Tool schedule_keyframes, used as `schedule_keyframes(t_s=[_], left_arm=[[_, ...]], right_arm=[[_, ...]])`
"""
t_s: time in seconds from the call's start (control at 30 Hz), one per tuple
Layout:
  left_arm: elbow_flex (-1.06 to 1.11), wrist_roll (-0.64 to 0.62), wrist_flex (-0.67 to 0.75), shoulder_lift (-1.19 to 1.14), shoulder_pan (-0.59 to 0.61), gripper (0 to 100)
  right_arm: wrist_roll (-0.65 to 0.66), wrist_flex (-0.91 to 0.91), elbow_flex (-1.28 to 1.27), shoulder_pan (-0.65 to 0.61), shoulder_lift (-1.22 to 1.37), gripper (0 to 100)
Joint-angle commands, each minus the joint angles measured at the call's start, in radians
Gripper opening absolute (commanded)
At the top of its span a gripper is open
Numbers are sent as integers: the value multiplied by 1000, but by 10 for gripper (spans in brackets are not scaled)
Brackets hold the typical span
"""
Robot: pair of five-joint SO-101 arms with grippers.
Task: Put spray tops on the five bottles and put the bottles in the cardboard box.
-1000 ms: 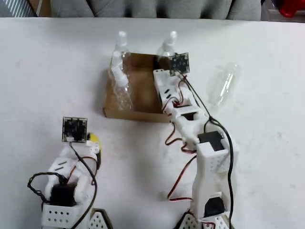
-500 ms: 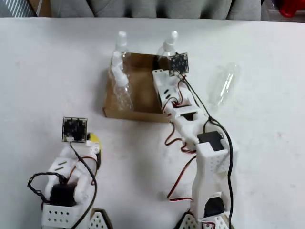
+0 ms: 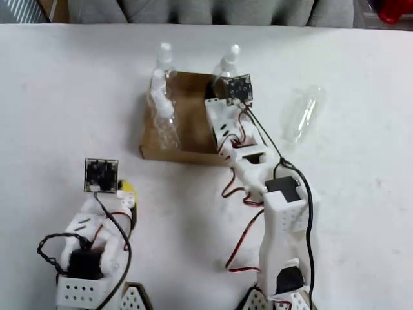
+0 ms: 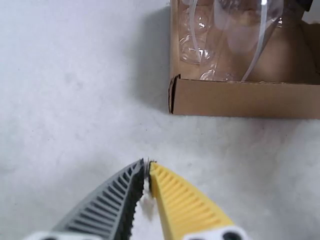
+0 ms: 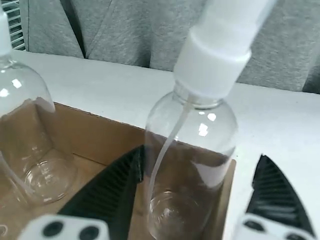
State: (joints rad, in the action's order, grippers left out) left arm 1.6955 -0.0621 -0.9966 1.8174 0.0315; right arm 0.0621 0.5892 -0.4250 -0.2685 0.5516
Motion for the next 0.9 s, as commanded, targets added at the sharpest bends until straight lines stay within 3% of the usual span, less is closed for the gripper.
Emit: schedule_keyframes(t_s=[0.0,0.53,0.67,0.87], left_arm=[[-3,-5,5,12,10,20],[-3,-5,5,12,10,20],[-3,-5,5,12,10,20],[-3,-5,5,12,10,20]], right_arm=[[6,12,26,-1,-15,285],[18,81,25,-2,-12,284],[121,85,15,-2,-2,284],[137,88,11,-2,12,284]])
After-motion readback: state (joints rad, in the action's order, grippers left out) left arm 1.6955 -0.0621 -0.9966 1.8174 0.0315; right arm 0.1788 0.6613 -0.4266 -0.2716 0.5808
